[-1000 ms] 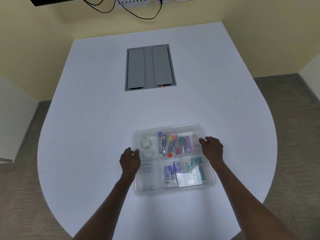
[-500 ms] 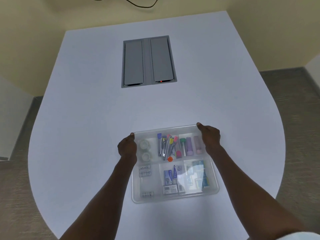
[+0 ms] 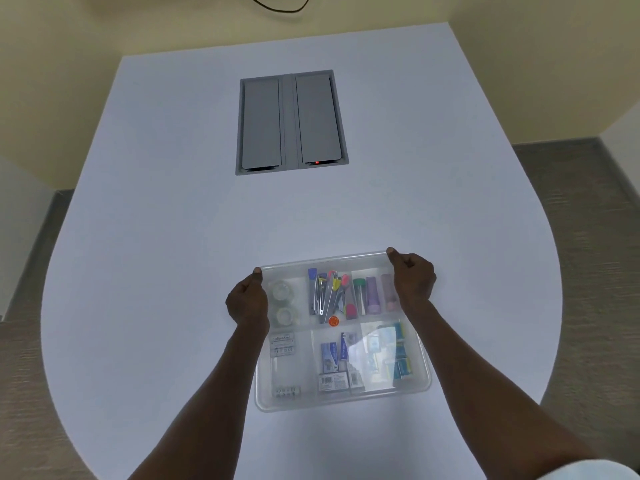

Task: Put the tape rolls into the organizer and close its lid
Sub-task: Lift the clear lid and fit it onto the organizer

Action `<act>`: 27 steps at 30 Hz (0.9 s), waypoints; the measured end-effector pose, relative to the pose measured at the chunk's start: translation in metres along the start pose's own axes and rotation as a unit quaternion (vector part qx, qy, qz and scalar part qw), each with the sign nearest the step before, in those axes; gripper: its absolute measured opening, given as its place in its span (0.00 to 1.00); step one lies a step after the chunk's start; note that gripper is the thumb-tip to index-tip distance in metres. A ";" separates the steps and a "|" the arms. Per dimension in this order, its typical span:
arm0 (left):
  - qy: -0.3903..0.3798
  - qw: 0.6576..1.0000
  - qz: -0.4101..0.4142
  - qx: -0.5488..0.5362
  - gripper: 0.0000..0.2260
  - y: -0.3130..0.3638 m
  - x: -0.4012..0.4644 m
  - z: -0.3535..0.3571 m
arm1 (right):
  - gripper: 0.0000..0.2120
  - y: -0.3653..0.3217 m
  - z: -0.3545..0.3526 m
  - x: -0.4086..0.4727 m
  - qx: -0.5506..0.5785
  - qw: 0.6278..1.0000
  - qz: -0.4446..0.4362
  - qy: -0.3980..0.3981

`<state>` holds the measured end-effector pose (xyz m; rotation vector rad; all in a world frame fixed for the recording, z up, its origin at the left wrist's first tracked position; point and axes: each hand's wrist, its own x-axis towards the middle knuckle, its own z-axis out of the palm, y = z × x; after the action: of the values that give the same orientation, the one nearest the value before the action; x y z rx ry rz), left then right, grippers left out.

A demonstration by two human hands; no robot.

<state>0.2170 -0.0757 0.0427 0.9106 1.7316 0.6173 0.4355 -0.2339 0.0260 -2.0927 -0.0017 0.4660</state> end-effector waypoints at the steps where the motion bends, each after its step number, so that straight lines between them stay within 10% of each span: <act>1: -0.008 1.000 0.003 -0.005 0.16 0.002 -0.002 -0.003 | 0.17 0.001 -0.002 0.000 -0.004 1.000 -0.001 -0.010; 7: -0.066 0.993 0.084 0.056 0.13 -0.012 -0.017 -0.034 | 0.23 0.006 -0.044 -0.027 -0.140 0.983 -0.067 -0.096; 27: 0.033 0.915 0.262 0.306 0.18 -0.111 -0.073 -0.071 | 0.34 0.083 -0.055 -0.127 -0.410 0.873 -0.265 -0.015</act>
<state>0.1319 -0.1982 0.0211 1.8534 1.7724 0.4388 0.3206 -0.3473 0.0249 -2.7548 -0.9150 0.1533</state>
